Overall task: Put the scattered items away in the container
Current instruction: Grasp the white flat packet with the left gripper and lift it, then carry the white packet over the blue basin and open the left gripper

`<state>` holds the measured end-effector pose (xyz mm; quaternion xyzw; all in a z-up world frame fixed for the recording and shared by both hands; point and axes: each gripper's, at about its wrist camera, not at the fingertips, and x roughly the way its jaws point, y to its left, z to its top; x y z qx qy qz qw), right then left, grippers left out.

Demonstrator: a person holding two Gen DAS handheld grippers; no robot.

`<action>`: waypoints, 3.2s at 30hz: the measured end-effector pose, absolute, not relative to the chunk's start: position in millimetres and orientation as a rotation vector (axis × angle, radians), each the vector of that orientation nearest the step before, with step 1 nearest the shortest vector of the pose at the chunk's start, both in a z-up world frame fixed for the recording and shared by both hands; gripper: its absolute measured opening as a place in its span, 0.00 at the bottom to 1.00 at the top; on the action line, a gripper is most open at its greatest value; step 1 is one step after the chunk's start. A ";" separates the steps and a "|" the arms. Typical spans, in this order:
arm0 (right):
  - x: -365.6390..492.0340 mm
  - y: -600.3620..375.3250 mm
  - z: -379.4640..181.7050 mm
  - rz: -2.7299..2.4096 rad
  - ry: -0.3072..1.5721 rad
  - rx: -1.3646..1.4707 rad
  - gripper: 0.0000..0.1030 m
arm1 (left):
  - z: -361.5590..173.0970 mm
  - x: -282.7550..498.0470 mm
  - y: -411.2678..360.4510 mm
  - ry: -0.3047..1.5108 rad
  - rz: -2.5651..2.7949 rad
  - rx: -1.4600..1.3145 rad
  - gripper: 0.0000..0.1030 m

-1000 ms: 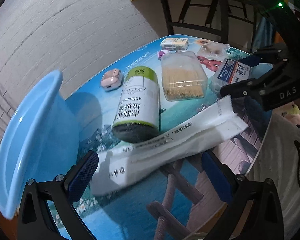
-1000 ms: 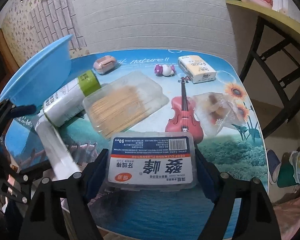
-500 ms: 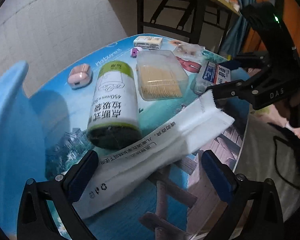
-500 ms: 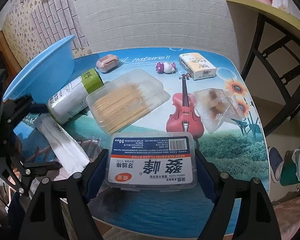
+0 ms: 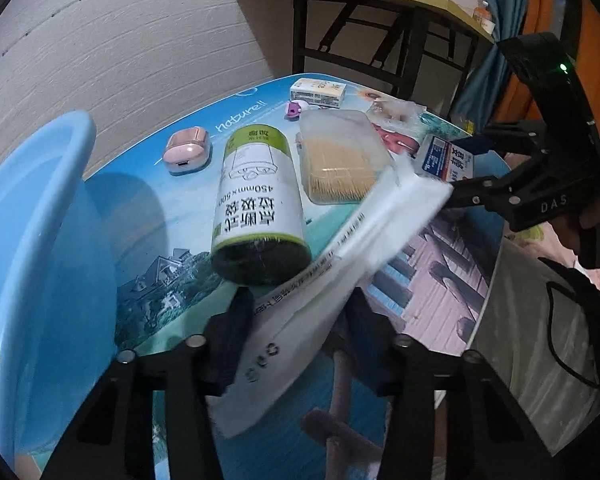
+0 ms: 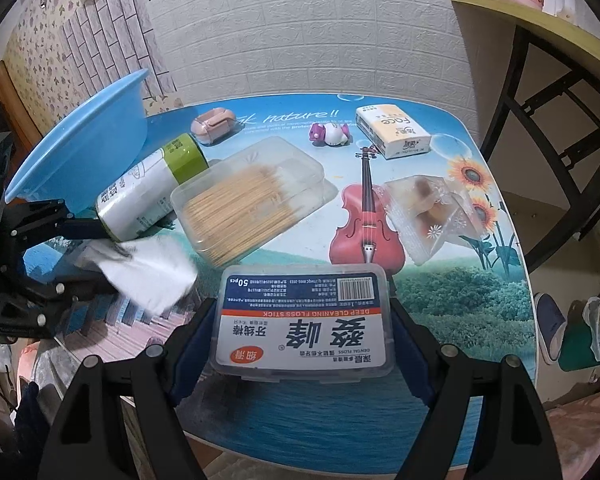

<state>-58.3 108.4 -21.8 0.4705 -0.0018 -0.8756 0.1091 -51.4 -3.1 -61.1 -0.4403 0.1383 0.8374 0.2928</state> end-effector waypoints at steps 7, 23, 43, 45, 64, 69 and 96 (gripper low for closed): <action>-53.5 111.1 -21.7 -2.573 -0.027 1.383 0.80 | -58.8 -26.7 1.7 0.423 2.216 -1.173 0.29; -49.1 101.9 -25.1 -2.604 0.026 1.398 0.82 | -58.0 -16.0 8.9 0.548 2.309 -1.156 0.50; -43.9 99.7 -25.9 -2.657 0.073 1.364 0.79 | -62.4 -8.9 -1.6 0.317 2.296 -1.095 0.28; -43.6 102.3 -24.8 -2.655 0.028 1.367 0.79 | -60.3 -9.8 -5.6 0.249 2.297 -1.105 0.27; -29.3 96.9 6.3 -2.691 0.002 1.308 0.79 | -27.7 6.8 -11.9 0.046 2.449 -0.992 0.11; -27.3 95.2 8.4 -2.697 -0.009 1.305 0.79 | -29.3 4.9 -17.4 -0.022 2.484 -1.014 0.10; -60.8 -2.7 87.1 -2.592 0.050 1.039 0.79 | 58.5 -8.8 -100.3 -0.082 2.841 -0.863 0.10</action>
